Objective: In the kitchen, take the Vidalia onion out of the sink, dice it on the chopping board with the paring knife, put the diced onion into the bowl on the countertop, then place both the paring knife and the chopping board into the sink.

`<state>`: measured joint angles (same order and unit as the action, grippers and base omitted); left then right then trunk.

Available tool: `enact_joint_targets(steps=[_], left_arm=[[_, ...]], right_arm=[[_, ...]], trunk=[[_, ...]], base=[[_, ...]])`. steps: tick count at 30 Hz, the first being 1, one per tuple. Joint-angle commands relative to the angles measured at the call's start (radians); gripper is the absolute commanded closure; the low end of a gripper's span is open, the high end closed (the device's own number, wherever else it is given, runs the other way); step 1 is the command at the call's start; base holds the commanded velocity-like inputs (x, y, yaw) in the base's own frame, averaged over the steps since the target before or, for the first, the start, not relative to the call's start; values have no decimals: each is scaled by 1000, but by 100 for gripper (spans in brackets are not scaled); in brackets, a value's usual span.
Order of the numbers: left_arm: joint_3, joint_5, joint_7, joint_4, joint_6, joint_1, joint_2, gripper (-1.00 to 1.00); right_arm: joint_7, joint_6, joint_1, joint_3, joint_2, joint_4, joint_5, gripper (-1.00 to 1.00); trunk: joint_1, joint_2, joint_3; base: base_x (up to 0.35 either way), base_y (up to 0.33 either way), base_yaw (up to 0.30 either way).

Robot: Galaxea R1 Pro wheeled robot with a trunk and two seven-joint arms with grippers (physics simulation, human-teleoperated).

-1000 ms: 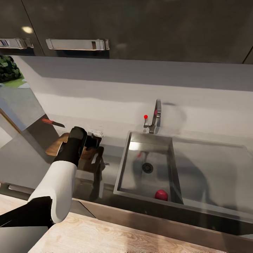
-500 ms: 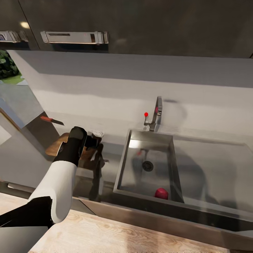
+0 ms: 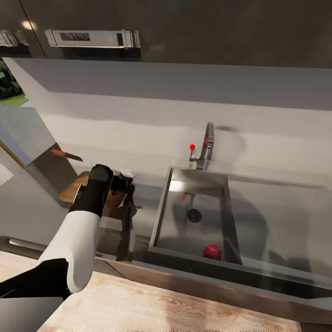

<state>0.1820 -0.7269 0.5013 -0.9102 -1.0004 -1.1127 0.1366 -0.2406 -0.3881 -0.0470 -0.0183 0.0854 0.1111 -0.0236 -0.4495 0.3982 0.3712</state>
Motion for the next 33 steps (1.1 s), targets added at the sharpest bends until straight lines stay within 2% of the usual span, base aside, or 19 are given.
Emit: enact_joint_targets(steps=[1, 20, 33], left_arm=[[4, -11, 11, -2, -1, -1, 1, 100], [2, -10, 11, -7, 0, -1, 3, 100], [2, -10, 11, -20, 0, -1, 3, 100]], right_arm=[[-3, -3, -1, -2, 0, -1, -2, -100], [-3, -3, -1, -2, 1, -1, -2, -100], [-3, -3, -1, -1, 0, -1, -2, -100]], trunk=[[0, 2, 3], [0, 2, 30], [0, 2, 31]], base=[[0, 0, 0], [-6, -6, 0], [-99, -221, 0]])
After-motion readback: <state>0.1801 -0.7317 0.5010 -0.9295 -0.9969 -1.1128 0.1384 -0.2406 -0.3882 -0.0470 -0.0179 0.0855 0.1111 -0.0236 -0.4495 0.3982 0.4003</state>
